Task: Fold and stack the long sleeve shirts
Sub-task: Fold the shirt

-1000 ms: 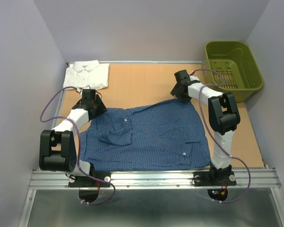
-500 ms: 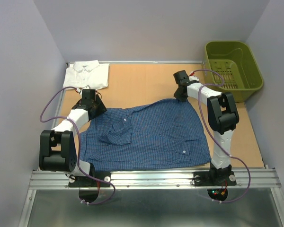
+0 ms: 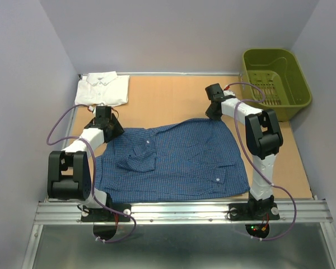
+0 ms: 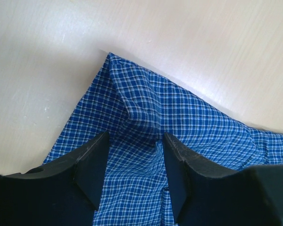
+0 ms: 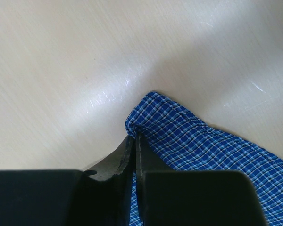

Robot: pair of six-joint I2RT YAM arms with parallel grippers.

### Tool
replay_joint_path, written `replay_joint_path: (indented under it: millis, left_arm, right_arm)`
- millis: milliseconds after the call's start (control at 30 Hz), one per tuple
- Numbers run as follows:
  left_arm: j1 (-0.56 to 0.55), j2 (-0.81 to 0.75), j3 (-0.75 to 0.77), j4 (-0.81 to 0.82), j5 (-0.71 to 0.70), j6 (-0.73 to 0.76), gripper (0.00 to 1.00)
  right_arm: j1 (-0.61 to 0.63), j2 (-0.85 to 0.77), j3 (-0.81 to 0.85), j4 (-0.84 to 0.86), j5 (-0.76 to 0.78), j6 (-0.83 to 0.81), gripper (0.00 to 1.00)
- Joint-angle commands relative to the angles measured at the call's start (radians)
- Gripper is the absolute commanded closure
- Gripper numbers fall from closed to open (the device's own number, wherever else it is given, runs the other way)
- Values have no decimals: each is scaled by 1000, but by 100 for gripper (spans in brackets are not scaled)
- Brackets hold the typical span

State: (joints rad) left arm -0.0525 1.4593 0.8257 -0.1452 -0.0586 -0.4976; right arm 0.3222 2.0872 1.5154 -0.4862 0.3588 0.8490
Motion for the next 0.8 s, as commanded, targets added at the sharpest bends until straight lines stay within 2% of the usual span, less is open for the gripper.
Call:
replay_joint_path:
  millis: [0, 167, 233, 333, 367, 467, 500, 767]
  left_arm:
    - [19, 18, 18, 29, 2, -12, 40]
    - [22, 52, 27, 42, 20, -15, 41]
    - [25, 65, 35, 42, 29, -15, 45]
    - [25, 59, 33, 41, 40, -13, 60]
    - [25, 53, 36, 29, 40, -13, 71]
    - [25, -5, 38, -11, 25, -24, 95]
    - [25, -23, 42, -25, 8, -27, 100]
    - [40, -209, 53, -174, -35, -73, 100]
  right_arm:
    - [6, -38, -35, -22, -15, -5, 92]
    - [6, -44, -38, -22, -24, -10, 92]
    - [5, -49, -37, -22, -29, -13, 93]
    - [8, -56, -28, -22, -34, -24, 94]
    - [6, -65, -24, -22, -37, -34, 94]
    - [6, -85, -17, -22, -35, -47, 96]
    - [6, -98, -17, -22, -32, -51, 97]
    - [6, -214, -75, -22, -37, -74, 97]
